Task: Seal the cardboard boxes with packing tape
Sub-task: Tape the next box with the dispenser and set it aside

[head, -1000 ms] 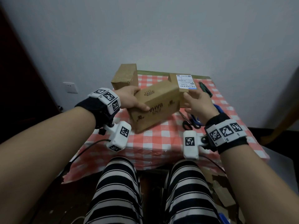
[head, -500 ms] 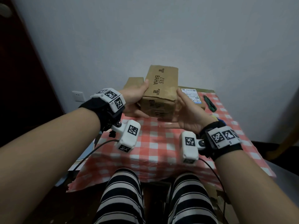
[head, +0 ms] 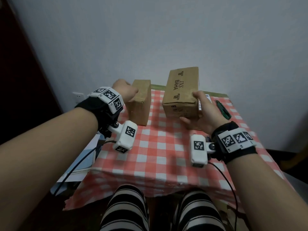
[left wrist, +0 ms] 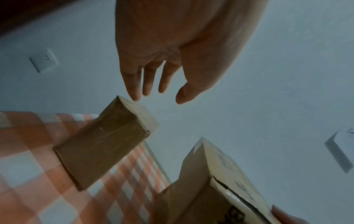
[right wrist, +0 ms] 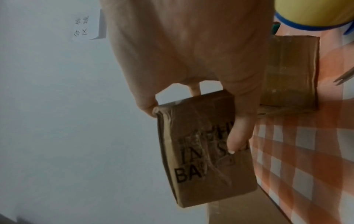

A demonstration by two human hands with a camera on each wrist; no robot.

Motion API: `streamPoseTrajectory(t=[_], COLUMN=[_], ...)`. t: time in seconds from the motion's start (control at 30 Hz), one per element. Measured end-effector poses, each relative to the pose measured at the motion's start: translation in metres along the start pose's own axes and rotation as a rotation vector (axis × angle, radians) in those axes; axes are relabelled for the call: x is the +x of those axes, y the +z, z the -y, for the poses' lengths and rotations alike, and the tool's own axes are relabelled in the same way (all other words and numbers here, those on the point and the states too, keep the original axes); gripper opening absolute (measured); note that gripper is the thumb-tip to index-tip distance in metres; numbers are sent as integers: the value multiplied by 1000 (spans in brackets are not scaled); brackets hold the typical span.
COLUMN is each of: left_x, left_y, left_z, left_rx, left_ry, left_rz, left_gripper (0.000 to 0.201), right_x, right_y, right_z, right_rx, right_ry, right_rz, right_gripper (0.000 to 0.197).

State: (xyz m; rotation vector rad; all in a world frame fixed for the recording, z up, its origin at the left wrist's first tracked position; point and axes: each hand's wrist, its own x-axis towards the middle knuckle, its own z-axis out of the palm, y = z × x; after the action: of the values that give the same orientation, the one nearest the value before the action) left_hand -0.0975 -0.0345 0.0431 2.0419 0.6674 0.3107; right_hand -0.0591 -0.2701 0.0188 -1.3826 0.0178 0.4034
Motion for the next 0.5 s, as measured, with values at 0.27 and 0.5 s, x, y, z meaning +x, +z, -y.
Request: streamPoseTrajectory(t=[0.27,0.5], left_x=[25,44], left_y=[14,29], left_z=[30,38], left_rx=[100,2], left_ry=[-114,-102], left_rz=[150,317], left_gripper=[70,33], right_x=[41,69], right_y=[11,22], right_z=[-27,-45], right_rx=[-67,-114], right_ry=[44,56], right_rz=[-50,-21], right_gripper=[40,23])
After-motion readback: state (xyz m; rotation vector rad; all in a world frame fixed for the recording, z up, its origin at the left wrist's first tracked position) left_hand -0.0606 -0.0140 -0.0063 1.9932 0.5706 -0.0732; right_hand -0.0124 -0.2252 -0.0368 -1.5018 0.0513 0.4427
